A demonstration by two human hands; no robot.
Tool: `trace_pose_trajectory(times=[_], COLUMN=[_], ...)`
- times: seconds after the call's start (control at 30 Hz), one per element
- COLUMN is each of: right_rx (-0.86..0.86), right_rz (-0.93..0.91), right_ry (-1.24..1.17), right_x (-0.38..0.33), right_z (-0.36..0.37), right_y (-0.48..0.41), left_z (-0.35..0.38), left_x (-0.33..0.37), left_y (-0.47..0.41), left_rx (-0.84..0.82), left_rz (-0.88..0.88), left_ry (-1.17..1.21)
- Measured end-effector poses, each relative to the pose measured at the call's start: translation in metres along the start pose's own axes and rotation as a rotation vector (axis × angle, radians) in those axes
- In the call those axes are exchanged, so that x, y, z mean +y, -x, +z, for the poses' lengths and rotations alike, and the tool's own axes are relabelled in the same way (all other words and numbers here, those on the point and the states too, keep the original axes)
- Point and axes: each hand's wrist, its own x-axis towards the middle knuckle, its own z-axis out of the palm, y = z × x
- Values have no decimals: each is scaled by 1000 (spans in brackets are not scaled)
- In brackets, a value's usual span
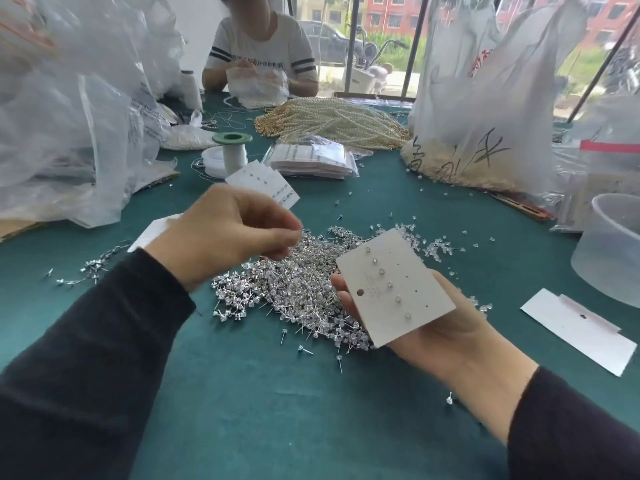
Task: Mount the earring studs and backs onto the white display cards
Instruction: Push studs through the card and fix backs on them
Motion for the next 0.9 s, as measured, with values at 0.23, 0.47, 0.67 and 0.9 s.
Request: trace_pose_trajectory(times=[0.23,0.47,0.67,0.9], right_rx=[-64,-74,36,432], right_rz=[31,-11,-86,-752], right_ry=[79,121,276,1160], right_x=[6,12,15,16], right_z=[8,15,14,7], right_y=[4,10,5,3], left_z=[49,62,64,74], left_x=[8,7,8,12], left_y=[11,17,19,24], left_rx=[122,260,327,344], left_rz=[264,384,501,294], left_ry=[-27,-182,-410,-128])
